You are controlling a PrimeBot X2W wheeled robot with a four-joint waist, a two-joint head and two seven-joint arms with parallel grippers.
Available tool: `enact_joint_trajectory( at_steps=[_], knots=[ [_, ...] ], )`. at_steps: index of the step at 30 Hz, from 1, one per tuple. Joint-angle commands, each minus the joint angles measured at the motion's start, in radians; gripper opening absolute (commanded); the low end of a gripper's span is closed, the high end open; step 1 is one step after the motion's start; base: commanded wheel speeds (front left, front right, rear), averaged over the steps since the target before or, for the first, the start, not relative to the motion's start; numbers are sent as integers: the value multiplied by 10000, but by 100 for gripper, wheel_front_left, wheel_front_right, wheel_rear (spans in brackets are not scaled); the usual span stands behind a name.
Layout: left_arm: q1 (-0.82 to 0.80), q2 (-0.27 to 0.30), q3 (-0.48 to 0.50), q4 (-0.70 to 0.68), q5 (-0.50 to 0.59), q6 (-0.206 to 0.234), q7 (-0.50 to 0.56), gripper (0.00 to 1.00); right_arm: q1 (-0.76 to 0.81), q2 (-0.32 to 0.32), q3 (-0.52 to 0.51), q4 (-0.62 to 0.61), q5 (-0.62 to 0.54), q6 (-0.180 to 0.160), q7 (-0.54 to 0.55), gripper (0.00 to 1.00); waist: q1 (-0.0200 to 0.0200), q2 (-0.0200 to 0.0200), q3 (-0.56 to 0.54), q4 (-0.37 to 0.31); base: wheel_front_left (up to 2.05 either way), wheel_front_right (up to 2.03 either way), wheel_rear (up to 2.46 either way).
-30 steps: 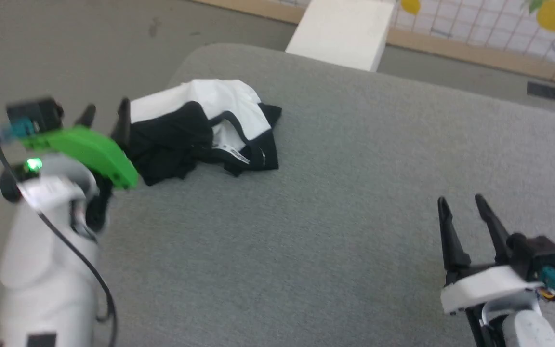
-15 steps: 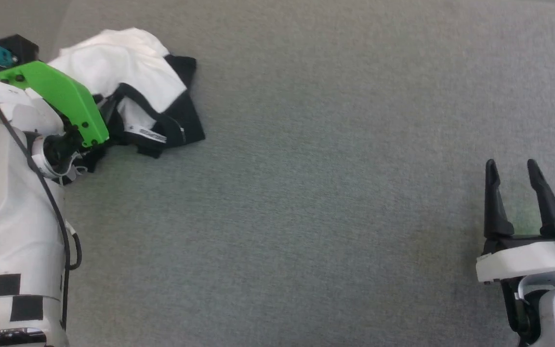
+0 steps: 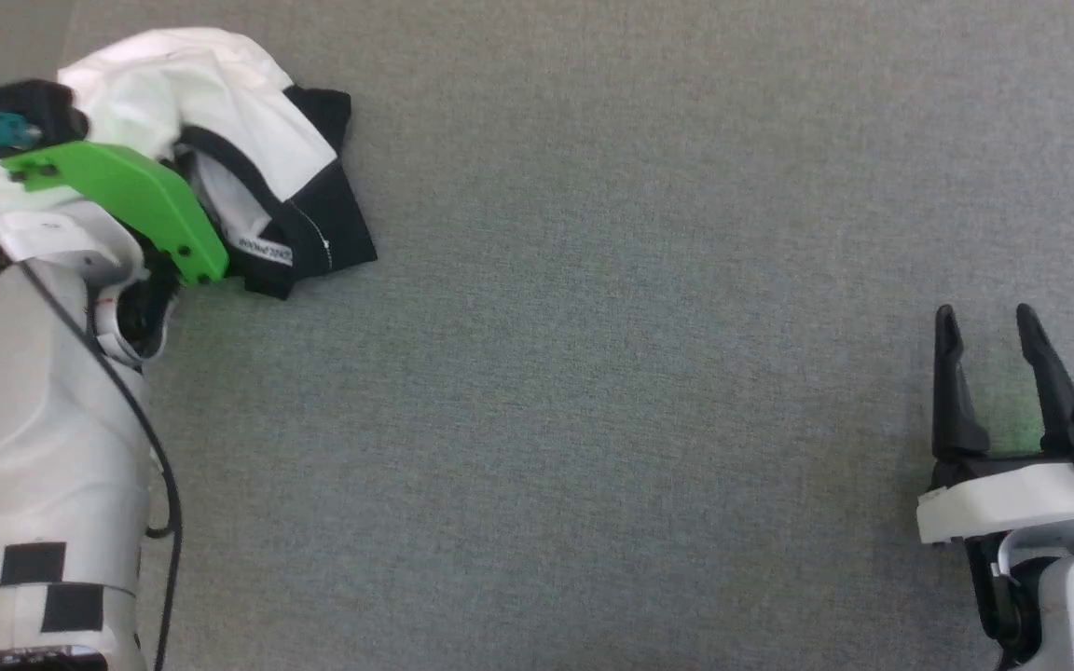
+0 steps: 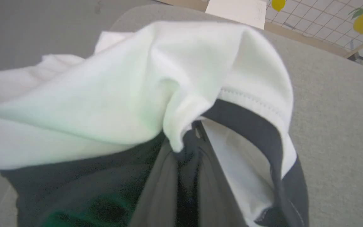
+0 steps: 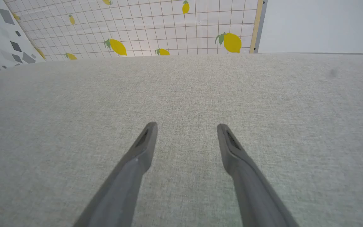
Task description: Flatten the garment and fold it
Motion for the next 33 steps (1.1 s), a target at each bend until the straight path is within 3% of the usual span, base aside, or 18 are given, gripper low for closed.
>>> enact_joint_trajectory(
  at_steps=[1,7,13,24,27,33],
  knots=[
    [-238,75,95,-84,51,4,-441,0,-171,-3,60,79,77,-15,-56,100,-2,0,-431,71,0,0,0],
    [-1374,66,297,-668,-383,-441,-1607,0,-37,-3,137,518,320,-15,-213,100,-2,0,-1354,-149,0,0,0],
    [-2911,-159,-351,-1448,-844,-754,-1673,0,87,-3,169,1073,640,-15,-449,100,-2,0,-2206,-654,0,0,0],
    [-5287,-814,-1852,-2328,-816,-813,-1941,0,74,-3,314,1983,936,-15,-708,100,-2,0,-3057,-2323,0,0,0],
    [-5790,-1039,-2022,-2225,-606,-750,-2305,0,140,-3,223,2193,975,-15,-736,100,-2,0,-3138,-2676,0,0,0],
    [-5860,-1616,-2495,-1532,-755,-715,-2059,0,264,-3,145,2363,1025,-15,-760,100,-2,0,-3102,-3012,0,0,0]
  ],
)
